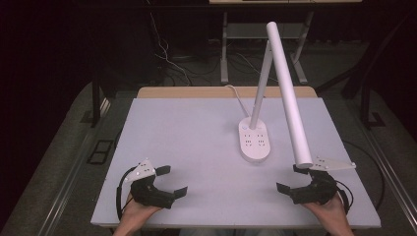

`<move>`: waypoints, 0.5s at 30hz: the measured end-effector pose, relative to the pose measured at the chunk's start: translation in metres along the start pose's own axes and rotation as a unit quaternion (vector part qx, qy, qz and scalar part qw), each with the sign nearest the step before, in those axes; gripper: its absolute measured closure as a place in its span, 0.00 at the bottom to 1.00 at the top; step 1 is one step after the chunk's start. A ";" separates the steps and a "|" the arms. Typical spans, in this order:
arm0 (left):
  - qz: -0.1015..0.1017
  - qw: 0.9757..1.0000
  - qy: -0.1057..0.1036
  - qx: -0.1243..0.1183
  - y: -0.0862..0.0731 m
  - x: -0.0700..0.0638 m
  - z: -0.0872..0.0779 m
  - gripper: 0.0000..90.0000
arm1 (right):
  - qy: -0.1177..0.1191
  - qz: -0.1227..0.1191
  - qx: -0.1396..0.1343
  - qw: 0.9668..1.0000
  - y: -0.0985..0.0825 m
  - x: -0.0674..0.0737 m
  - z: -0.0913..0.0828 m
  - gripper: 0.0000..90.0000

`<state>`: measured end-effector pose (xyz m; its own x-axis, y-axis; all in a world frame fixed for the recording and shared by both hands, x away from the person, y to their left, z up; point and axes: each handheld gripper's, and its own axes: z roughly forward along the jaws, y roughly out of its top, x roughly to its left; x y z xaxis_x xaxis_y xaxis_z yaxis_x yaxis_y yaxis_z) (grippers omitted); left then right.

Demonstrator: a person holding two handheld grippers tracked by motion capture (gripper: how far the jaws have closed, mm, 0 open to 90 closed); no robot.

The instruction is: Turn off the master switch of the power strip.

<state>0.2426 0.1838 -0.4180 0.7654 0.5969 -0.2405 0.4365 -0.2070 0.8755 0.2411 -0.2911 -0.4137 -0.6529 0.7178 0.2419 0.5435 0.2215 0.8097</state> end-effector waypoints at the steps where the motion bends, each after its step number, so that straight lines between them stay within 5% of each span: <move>1: 0.000 1.000 0.000 0.000 0.000 0.000 0.000 0.00 | 0.000 0.002 0.000 1.000 0.000 0.000 0.000 0.01; 15: 0.007 1.000 -0.014 0.026 0.008 -0.002 0.004 0.00 | -0.001 0.003 -0.002 1.000 0.000 0.000 -0.001 0.01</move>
<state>0.2464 0.1779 -0.4121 0.7848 0.5713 -0.2402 0.4486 -0.2562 0.8562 0.2408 -0.2919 -0.4134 -0.6486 0.7203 0.2458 0.5454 0.2147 0.8102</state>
